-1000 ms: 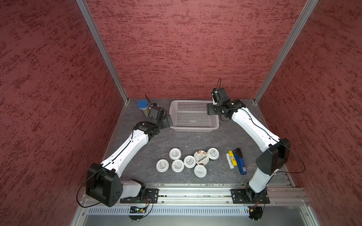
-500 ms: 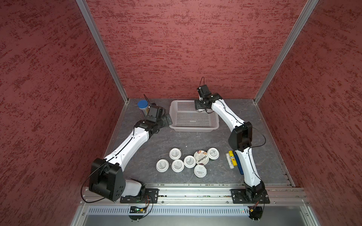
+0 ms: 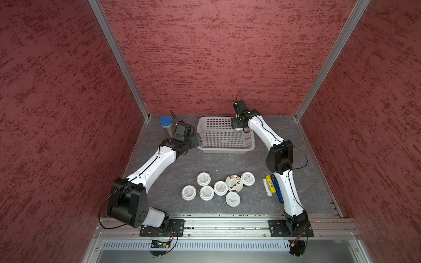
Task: Put the yogurt in the basket
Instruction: Place the yogurt in the basket.
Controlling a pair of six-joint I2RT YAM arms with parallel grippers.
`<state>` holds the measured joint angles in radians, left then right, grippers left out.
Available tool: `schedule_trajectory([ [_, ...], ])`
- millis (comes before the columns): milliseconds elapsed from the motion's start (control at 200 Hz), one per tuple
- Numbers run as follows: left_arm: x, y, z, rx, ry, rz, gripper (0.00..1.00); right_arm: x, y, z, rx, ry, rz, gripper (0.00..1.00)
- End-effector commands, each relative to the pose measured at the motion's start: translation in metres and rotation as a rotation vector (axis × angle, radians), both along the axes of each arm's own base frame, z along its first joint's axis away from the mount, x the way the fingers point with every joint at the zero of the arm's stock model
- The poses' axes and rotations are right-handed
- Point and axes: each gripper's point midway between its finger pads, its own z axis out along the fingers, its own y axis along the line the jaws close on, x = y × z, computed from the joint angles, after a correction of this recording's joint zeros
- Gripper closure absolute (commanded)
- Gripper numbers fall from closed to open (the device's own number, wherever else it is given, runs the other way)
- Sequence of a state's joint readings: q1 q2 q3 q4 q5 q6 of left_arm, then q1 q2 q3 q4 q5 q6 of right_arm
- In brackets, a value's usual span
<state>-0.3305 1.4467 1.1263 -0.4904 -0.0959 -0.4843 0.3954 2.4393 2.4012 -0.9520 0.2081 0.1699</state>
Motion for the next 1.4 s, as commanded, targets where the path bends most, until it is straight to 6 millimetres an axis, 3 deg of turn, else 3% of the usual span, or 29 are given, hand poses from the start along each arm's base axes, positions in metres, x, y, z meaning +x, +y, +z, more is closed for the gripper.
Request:
schedule_trajectory([
  [0, 0.01, -0.007, 0.014, -0.033, -0.042, -0.009, 0.0, 0.007, -0.005, -0.005, -0.031, -0.014, -0.008, 0.27],
  [661, 0.01, -0.007, 0.012, -0.027, -0.04, -0.011, 0.0, 0.006, -0.016, -0.027, -0.089, 0.022, -0.012, 0.22],
  [892, 0.01, -0.008, 0.013, -0.03, -0.044, -0.013, 0.0, 0.005, -0.012, -0.007, -0.054, -0.002, 0.005, 0.22],
  [1057, 0.009, -0.013, 0.018, -0.025, -0.054, -0.035, 0.0, -0.001, -0.004, 0.029, -0.01, -0.048, 0.028, 0.21],
  [1237, 0.001, -0.04, 0.028, 0.021, -0.079, -0.125, 0.0, -0.037, 0.002, 0.063, -0.001, -0.069, 0.061, 0.21],
  [1397, -0.007, -0.059, 0.035, 0.049, -0.103, -0.171, 0.0, -0.101, 0.005, 0.069, 0.036, -0.044, 0.089, 0.21],
])
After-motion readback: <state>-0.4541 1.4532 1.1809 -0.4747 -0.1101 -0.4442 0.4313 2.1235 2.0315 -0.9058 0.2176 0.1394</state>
